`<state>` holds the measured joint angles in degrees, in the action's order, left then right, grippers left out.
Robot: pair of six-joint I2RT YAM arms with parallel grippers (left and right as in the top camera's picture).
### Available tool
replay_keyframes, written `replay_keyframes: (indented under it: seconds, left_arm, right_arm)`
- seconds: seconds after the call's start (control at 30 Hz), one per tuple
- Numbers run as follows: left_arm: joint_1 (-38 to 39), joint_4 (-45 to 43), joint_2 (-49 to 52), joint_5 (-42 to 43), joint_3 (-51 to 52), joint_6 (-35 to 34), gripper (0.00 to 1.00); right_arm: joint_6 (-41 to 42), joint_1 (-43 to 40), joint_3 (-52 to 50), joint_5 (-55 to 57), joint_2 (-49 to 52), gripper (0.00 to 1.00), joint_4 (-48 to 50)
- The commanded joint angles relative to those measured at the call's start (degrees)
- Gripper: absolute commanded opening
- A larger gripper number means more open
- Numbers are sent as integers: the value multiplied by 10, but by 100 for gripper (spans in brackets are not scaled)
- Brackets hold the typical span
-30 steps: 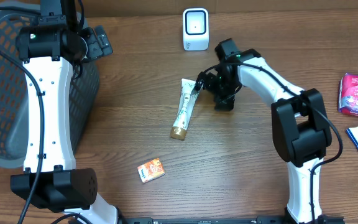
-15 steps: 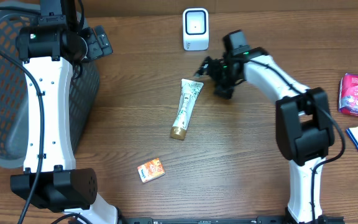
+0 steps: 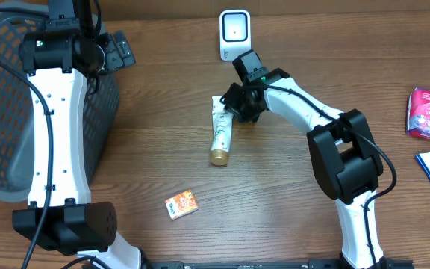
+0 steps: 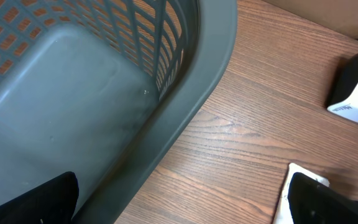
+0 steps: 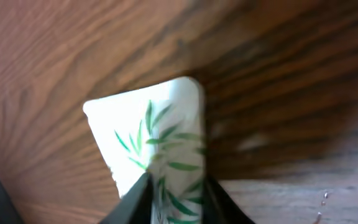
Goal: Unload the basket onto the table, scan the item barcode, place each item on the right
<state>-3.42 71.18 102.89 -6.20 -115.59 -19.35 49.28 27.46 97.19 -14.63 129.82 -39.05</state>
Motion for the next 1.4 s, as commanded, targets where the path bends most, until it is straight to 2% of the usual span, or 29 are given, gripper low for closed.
replay_keyframes:
  seconds: [0.0, 0.1, 0.2, 0.53, 0.63, 0.73, 0.93, 1.23, 1.37]
  left_arm:
    - [1, 2, 7, 3, 0, 0, 100]
    - [1, 2, 7, 3, 0, 0, 100]
    - [1, 2, 7, 3, 0, 0, 100]
    - [1, 2, 6, 2, 0, 0, 100]
    - [1, 2, 7, 2, 0, 1, 100]
    - [1, 2, 7, 3, 0, 0, 100]
    - [1, 2, 7, 2, 0, 0, 100]
    - [1, 2, 7, 2, 0, 0, 100]
    - [1, 2, 7, 2, 0, 0, 100]
  right_arm:
    - [-22, -2, -3, 58, 22, 17, -1]
    - [-48, -2, -2, 20, 19, 4, -4]
    - [-80, -2, -2, -10, 9, 4, -16]
    - [-249, -2, -2, -7, -72, 4, -143]
    - [-257, -2, -2, 49, -98, 4, -178]
    - [-230, 2, -2, 167, -121, 4, -210]
    - [-112, 33, -2, 429, -166, 4, -267]
    - [23, 132, -13, 704, -175, 4, -285]
    - [55, 172, -41, 749, -175, 4, -258]
